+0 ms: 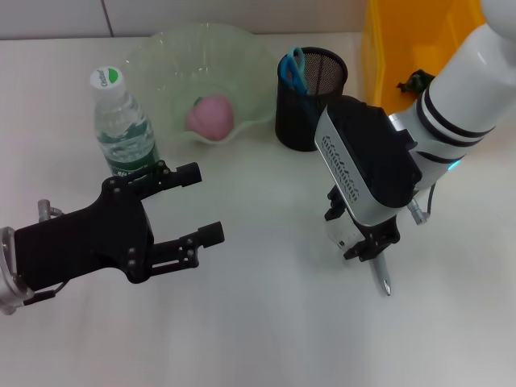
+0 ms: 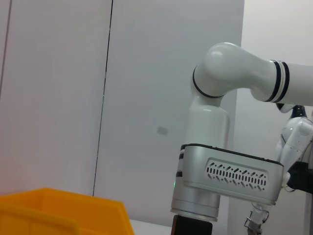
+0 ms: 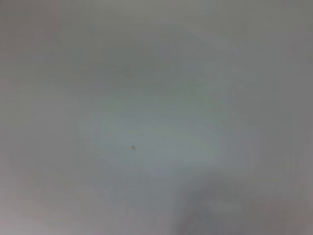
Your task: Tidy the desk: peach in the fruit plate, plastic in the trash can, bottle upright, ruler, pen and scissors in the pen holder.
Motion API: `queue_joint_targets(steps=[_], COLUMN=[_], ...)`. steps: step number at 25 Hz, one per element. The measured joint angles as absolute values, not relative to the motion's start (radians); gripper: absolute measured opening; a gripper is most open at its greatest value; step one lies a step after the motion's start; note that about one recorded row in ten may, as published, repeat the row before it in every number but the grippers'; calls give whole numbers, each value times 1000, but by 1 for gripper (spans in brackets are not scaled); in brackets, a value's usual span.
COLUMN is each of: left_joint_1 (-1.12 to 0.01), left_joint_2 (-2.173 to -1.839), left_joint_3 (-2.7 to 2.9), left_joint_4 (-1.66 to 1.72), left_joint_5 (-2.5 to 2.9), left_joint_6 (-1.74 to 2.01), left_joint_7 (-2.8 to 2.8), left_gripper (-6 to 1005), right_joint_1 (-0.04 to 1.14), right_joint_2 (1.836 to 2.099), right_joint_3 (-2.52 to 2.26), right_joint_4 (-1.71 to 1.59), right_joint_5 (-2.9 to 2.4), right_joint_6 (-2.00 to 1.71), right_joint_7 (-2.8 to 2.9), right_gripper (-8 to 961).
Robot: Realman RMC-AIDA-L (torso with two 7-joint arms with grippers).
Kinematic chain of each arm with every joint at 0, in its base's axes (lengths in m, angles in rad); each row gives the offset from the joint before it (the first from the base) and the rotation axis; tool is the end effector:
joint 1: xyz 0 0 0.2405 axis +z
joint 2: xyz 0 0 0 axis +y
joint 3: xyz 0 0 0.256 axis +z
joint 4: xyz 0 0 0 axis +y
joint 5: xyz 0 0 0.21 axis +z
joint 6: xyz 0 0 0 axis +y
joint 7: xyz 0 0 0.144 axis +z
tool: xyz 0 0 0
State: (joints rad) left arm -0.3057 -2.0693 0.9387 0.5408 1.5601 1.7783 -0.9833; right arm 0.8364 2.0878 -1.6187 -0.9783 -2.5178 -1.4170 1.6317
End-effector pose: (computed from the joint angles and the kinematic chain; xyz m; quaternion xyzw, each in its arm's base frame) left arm -0.2689 0.2518 -0.0064 -0.9048 -0.0988 -0.3945 0.1264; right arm 0.1590 0.3609 -0.0749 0.9459 0.1865 0.2640 0.0281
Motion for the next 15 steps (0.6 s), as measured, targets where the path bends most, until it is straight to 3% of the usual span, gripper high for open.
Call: queue_joint_targets(steps=[3,15], left_joint_1=[-306,-304], left_joint_2=[-2069,-2069], left_joint_3=[939,939], left_joint_4=[541,543], left_joint_5=[1560,1560], left_joint_6=[1778,1780], left_joint_7=[-983,-984], left_gripper=[809,809], right_joint_1=[847,862], right_joint_2=[2088,2088], right_joint_3=[-1618,-1618], right_joint_4=[-958,-951], right_joint_5=[-2512,-2512], right_joint_6=[-1406,-1394], right_joint_7=[1635,1681], right_gripper=[548,389])
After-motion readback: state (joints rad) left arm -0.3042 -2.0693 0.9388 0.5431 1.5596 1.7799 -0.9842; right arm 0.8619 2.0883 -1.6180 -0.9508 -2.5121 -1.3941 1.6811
